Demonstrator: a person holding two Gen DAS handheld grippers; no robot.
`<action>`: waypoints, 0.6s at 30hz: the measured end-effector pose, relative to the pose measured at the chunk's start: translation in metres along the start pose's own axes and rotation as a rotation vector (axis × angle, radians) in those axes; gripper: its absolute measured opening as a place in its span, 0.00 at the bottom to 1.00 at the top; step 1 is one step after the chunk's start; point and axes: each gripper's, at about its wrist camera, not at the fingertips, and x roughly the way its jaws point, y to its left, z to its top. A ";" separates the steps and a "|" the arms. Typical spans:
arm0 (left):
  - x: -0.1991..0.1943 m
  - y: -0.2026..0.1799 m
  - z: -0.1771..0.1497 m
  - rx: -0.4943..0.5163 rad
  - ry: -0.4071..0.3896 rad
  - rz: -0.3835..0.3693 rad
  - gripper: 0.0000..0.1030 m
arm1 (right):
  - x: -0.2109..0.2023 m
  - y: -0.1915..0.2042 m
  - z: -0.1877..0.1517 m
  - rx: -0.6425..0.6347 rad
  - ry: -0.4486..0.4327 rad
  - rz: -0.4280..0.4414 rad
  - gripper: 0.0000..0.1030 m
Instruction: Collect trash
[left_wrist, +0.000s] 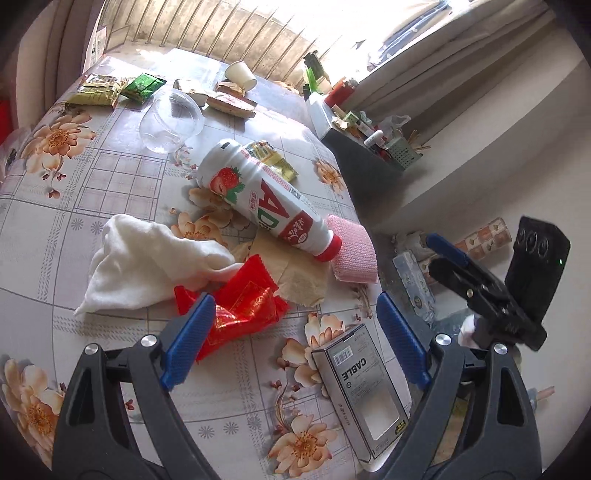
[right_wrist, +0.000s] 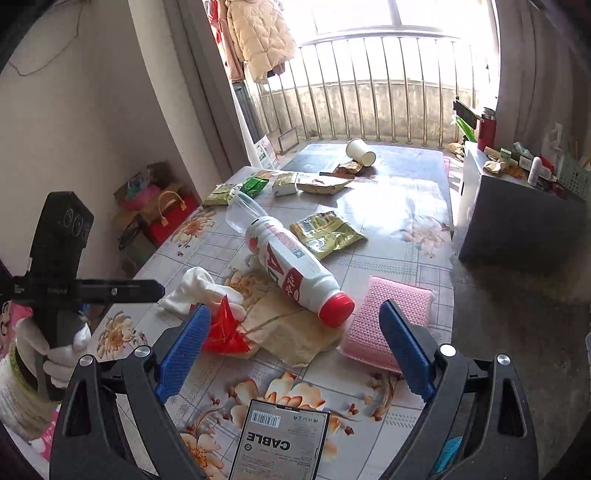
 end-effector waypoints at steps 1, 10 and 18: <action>-0.003 -0.002 -0.012 0.031 0.006 0.003 0.82 | 0.020 0.003 0.014 -0.029 0.045 0.027 0.87; -0.003 -0.004 -0.079 0.095 0.050 -0.068 0.82 | 0.187 0.037 0.055 -0.305 0.377 -0.167 0.87; 0.000 -0.010 -0.103 0.156 0.081 -0.105 0.82 | 0.197 0.022 0.050 -0.250 0.416 -0.161 0.66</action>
